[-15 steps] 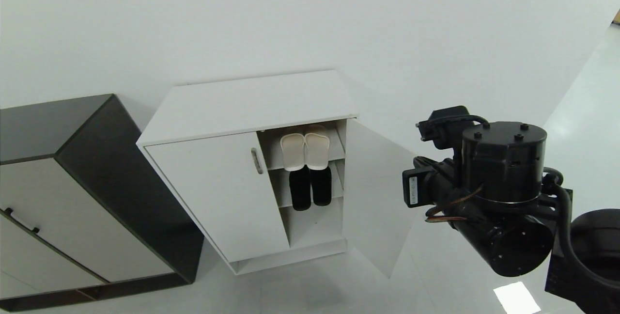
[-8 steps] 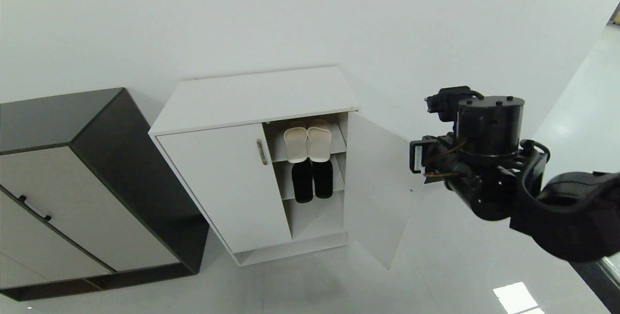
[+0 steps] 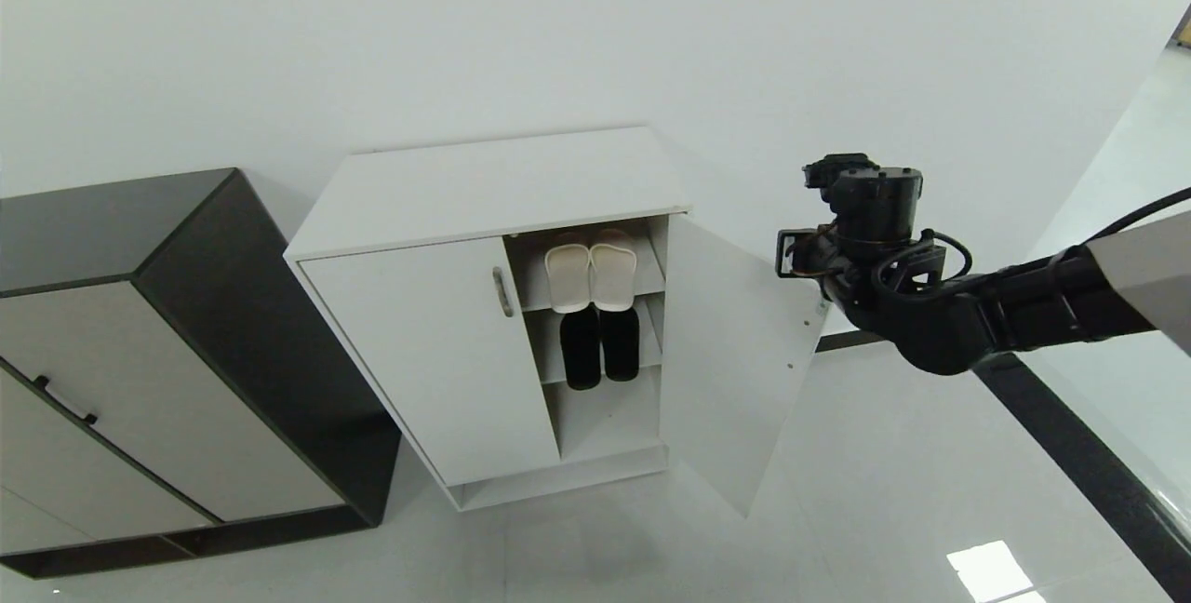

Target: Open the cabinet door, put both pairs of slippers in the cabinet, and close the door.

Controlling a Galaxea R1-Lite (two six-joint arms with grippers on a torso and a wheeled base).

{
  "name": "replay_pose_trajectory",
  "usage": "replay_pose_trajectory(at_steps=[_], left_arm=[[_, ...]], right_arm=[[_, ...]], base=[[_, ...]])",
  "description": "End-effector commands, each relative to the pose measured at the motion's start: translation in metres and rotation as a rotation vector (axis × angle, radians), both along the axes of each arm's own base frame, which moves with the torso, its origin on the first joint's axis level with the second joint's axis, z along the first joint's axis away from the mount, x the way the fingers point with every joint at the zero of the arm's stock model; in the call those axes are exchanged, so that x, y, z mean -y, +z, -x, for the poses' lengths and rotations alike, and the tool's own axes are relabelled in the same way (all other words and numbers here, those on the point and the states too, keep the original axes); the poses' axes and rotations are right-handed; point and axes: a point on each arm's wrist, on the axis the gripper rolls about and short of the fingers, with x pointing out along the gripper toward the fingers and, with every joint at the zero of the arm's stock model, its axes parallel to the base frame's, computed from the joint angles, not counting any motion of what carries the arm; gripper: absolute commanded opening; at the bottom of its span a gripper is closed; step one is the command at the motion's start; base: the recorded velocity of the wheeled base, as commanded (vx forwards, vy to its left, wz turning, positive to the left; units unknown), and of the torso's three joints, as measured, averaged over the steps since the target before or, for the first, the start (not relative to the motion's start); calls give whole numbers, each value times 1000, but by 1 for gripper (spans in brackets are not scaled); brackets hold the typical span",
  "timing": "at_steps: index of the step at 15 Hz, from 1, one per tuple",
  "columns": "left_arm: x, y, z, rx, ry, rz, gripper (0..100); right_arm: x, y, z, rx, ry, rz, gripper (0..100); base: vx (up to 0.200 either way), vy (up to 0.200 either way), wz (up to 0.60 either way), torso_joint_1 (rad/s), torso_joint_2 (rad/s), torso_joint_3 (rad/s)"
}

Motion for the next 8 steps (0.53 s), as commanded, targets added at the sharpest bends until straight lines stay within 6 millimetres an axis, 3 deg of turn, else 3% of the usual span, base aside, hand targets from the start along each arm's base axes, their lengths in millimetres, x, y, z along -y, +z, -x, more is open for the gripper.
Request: replay_pose_trajectory(at_steps=[1, 4, 8], left_arm=[[0, 0, 0, 0, 0, 0, 0], [0, 0, 0, 0, 0, 0, 0], [0, 0, 0, 2, 0, 0, 0]], right_arm=[[6, -27, -33, -26, -42, 11, 0], [14, -42, -49, -42, -71, 11, 0], [19, -51, -53, -59, -77, -7, 0]], base=[[0, 0, 0, 0, 0, 0], [0, 0, 0, 0, 0, 0], [0, 0, 0, 0, 0, 0]])
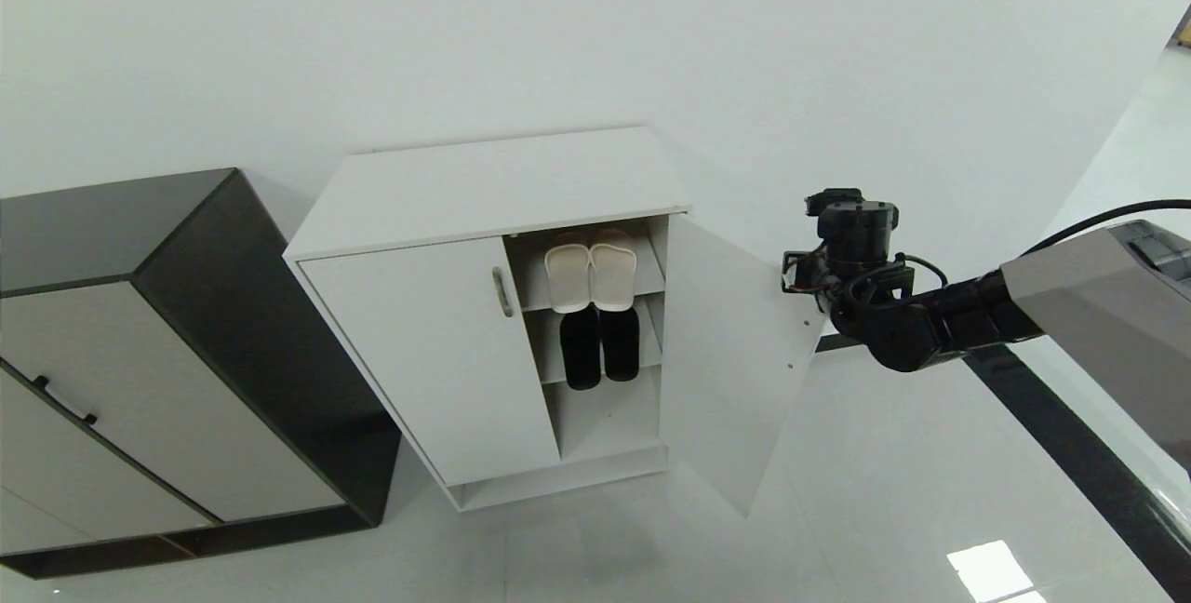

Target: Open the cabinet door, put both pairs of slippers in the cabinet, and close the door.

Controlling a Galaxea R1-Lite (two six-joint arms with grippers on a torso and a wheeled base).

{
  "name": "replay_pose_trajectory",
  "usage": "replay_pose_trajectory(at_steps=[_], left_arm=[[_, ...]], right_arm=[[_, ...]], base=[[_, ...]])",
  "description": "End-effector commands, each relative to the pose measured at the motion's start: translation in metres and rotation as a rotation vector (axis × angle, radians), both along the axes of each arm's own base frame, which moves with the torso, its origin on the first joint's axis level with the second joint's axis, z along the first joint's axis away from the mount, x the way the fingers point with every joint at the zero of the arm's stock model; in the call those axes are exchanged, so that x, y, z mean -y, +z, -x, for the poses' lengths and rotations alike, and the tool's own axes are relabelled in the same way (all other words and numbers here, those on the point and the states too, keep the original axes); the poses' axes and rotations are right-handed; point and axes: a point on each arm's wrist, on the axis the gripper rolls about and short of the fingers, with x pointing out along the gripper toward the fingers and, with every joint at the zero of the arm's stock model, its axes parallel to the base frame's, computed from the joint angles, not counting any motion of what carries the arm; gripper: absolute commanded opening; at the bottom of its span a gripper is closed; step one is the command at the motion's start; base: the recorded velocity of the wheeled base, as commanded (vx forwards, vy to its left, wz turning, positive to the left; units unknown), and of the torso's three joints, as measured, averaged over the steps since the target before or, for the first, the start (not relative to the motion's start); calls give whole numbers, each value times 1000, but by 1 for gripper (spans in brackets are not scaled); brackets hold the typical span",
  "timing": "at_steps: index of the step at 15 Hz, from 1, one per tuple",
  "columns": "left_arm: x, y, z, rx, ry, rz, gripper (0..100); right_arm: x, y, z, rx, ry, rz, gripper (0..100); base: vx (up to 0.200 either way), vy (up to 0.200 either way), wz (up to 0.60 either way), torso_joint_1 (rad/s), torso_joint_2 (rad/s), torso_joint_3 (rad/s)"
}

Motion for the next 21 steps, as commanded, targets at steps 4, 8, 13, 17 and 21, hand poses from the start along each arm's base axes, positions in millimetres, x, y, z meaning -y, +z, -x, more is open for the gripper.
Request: replay_pose_trajectory(at_steps=[4, 8, 13, 17, 21], left_arm=[[0, 0, 0, 0, 0, 0, 0], [0, 0, 0, 0, 0, 0, 0], [0, 0, 0, 0, 0, 0, 0], [0, 0, 0, 0, 2, 1, 0], [0, 0, 0, 0, 2, 1, 0]], right_arm=[[-3, -4, 4, -56, 4, -14, 0], [-24, 0, 30, -80, 66, -13, 0], [-63, -4, 77, -131, 188, -20, 0], [-84, 3, 115, -154, 328, -62, 0], [-79, 8, 148, -163, 436, -37, 0]], base=[[0, 0, 0, 0, 0, 0], [0, 0, 0, 0, 0, 0], [0, 0, 0, 0, 0, 0], [0, 0, 0, 0, 0, 0], [0, 0, 0, 0, 0, 0]])
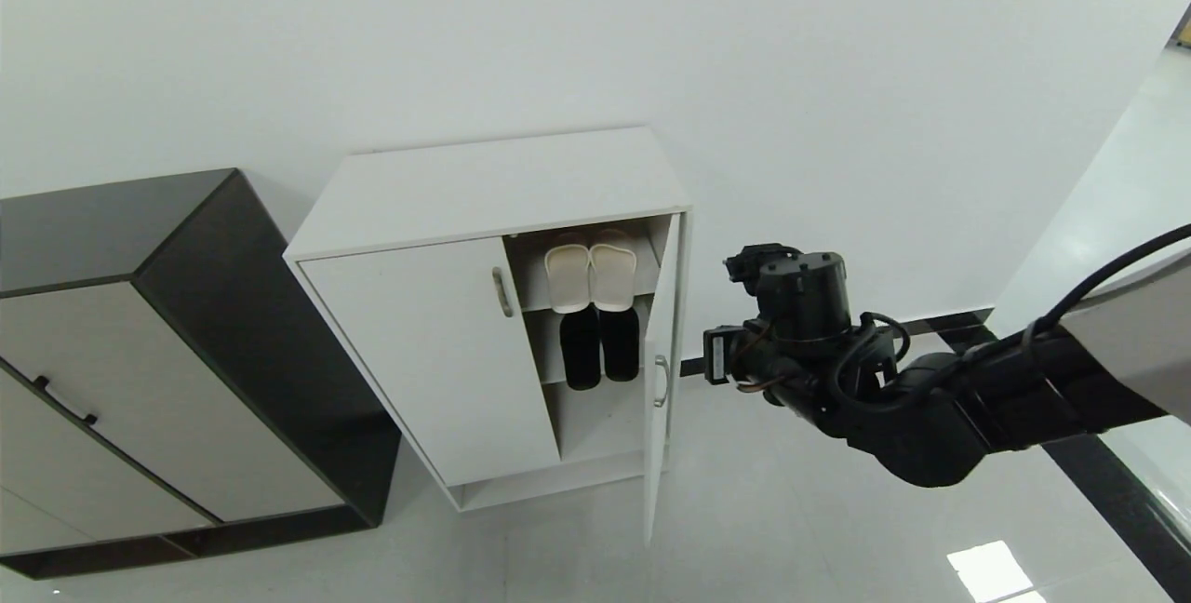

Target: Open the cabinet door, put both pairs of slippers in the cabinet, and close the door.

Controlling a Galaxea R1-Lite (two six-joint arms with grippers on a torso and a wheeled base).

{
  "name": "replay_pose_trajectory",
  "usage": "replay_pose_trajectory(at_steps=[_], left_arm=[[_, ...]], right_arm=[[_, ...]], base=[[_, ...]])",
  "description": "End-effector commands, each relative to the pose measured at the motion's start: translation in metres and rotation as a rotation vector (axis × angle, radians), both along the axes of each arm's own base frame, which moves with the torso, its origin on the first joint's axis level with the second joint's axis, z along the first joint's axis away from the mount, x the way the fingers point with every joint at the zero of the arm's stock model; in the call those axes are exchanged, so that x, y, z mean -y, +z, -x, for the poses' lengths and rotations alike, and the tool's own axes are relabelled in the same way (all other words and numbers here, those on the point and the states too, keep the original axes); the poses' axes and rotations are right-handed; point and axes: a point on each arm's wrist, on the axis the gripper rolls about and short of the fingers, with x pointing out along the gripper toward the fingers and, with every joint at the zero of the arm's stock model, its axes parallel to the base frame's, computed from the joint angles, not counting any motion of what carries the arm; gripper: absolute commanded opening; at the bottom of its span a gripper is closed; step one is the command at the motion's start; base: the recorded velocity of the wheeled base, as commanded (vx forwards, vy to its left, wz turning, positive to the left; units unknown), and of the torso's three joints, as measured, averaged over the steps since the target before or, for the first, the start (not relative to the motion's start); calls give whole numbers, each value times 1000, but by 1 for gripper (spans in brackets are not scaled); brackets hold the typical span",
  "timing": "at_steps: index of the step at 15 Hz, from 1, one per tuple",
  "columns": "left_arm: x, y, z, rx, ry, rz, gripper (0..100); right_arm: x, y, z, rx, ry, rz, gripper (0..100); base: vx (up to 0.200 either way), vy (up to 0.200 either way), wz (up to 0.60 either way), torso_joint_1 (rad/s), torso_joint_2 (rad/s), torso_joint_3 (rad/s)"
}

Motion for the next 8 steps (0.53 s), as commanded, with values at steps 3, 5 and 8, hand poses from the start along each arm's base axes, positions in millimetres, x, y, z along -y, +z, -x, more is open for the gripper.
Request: replay_pose_trajectory(at_steps=[3, 5, 8], left_arm=[[0, 0, 0, 0, 0, 0, 0], [0, 0, 0, 0, 0, 0, 0], [0, 0, 0, 0, 0, 0, 0]], right_arm=[[5, 9, 33, 10, 62, 24, 0], [1, 6, 40, 23, 89, 35, 0], [0, 3, 41, 19, 93, 40, 0]], base=[[0, 0, 0, 0, 0, 0], [0, 0, 0, 0, 0, 0], [0, 0, 400, 2, 0, 3]])
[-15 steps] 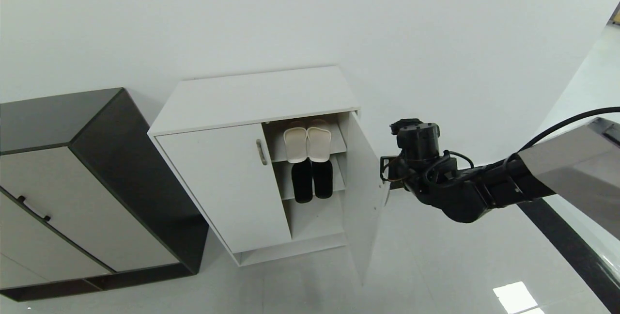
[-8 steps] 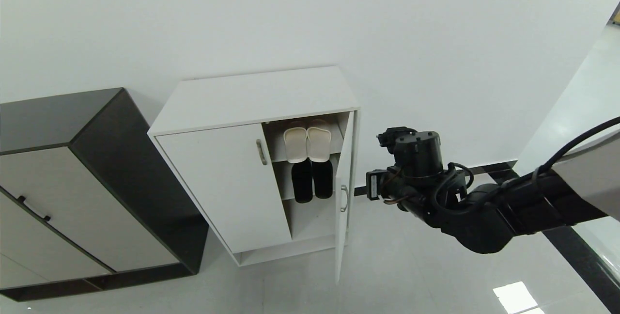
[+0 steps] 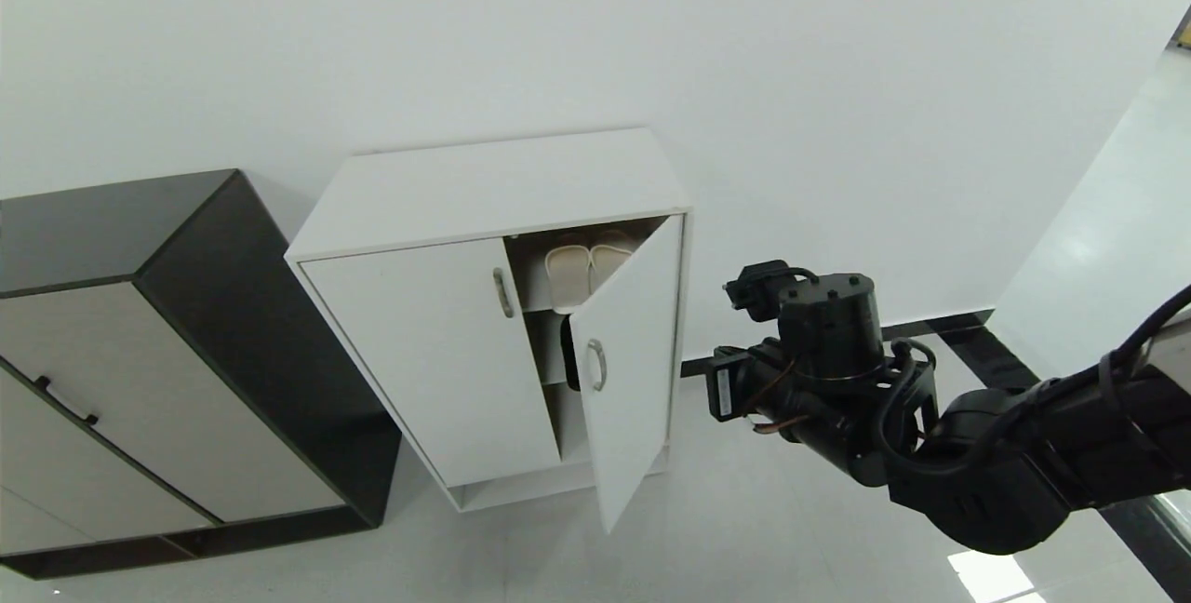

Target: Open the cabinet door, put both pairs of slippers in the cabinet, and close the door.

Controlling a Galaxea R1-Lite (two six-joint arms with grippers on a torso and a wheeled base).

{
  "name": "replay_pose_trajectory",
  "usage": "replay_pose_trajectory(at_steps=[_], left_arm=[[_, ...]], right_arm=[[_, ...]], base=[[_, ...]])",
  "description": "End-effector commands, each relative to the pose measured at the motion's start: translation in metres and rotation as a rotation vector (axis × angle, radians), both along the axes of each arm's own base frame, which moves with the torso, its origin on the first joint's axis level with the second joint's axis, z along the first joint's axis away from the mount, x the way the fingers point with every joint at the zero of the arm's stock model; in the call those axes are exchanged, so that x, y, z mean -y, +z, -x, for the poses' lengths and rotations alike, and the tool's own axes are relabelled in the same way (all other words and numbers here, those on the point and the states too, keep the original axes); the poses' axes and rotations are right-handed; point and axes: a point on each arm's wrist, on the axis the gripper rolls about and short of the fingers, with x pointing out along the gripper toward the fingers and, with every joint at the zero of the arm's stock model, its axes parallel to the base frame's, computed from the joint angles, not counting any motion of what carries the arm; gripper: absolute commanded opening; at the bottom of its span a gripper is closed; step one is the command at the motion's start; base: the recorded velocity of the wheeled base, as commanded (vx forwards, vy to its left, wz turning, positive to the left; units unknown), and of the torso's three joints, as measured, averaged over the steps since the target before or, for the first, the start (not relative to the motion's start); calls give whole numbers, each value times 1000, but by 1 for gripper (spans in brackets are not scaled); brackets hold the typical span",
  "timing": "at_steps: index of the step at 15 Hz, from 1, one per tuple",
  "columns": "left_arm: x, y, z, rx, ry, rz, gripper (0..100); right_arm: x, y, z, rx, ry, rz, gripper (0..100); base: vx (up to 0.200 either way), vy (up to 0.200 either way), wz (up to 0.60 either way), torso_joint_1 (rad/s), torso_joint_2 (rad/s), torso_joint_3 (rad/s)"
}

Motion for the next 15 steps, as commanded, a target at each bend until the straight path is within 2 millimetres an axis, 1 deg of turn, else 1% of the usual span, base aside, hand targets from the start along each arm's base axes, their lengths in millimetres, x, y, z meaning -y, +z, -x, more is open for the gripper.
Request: replay_pose_trajectory(at_steps=[1, 4, 6, 9, 15], left_arm=[[0, 0, 0, 1, 1, 0, 0], [0, 0, 0, 1, 1, 0, 0], [0, 0, 0, 1, 1, 0, 0], [0, 0, 0, 1, 1, 0, 0], [0, 0, 0, 1, 1, 0, 0]], right_arm=[[-1, 0, 1, 0, 3, -1, 0], [-1, -5, 1, -11, 2, 10, 0], [0, -7, 2, -12, 2, 13, 0], [4, -21, 4, 6, -3, 25, 0], [17, -45, 18, 24, 16, 28, 0]], base=[[0, 0, 600, -7, 2, 2], [0, 0, 600, -2, 2, -1], [0, 0, 0, 0, 0, 0], [0, 0, 0, 0, 0, 0], [0, 0, 0, 0, 0, 0]])
